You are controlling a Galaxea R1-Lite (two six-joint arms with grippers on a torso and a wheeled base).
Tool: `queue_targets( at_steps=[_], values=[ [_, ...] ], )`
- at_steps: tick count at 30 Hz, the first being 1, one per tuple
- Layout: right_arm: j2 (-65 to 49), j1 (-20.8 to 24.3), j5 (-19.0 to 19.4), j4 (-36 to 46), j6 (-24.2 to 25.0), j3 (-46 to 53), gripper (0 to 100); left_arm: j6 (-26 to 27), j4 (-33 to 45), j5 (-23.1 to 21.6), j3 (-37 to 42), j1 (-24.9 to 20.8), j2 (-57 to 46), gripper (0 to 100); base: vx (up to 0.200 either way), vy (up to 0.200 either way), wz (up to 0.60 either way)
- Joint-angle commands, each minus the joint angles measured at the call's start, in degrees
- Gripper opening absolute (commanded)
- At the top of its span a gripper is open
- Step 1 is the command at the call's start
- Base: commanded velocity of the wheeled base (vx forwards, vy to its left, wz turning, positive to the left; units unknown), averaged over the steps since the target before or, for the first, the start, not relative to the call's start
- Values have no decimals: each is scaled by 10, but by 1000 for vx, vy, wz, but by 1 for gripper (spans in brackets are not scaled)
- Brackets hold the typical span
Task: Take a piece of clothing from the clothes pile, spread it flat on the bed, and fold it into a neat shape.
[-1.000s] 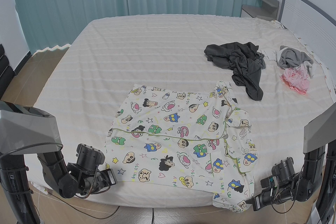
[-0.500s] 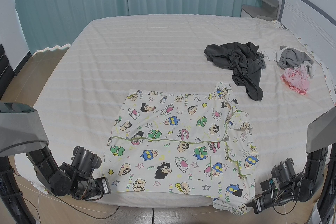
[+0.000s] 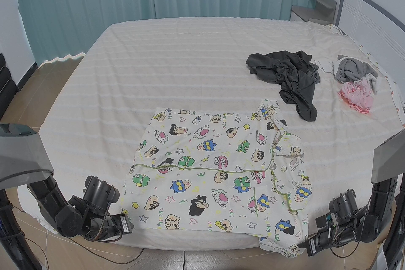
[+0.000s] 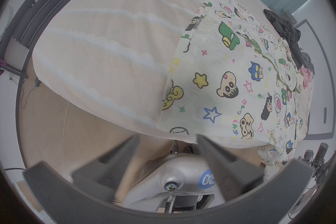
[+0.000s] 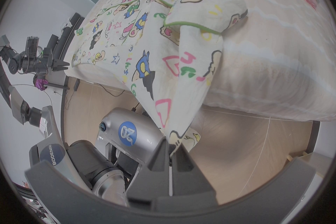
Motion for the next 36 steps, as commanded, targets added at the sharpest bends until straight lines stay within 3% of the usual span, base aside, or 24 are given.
queue_targets(
  at_steps=[1, 4, 8, 16, 17, 25, 31, 34, 36],
  values=[
    [-40, -11, 2, 5, 7, 10, 0, -5, -2, -1, 15, 6, -34, 100, 0, 0, 0],
    [-69, -15, 4, 18, 13, 10, 0, -11, -2, -6, 20, 9, -67, 100, 0, 0, 0],
    [-162, 3, 14, 97, 39, 10, 0, -30, -1, -16, 19, 9, -143, 100, 0, 0, 0],
    [-120, 12, 17, 116, 37, 3, 0, -32, -1, -21, 20, 6, -148, 100, 0, 0, 0],
    [-116, 12, 17, 113, 38, 3, 100, -32, -1, -22, 21, 7, -148, 100, 0, 0, 0],
    [-93, 5, 14, 61, 40, 9, 100, -43, -5, -35, 19, 6, -151, 100, 0, 0, 0],
    [-151, -14, 15, 51, 52, 6, 100, -73, -13, -37, 6, 6, -164, 100, 0, 0, 0],
    [-231, -17, 12, 38, 154, -68, 100, -97, -38, -89, 1, 6, -193, 100, 0, 0, 0],
    [-242, -18, 11, 44, 181, -96, 100, -104, -45, -103, 1, 8, -200, 100, 200, 0, 0]
  ],
)
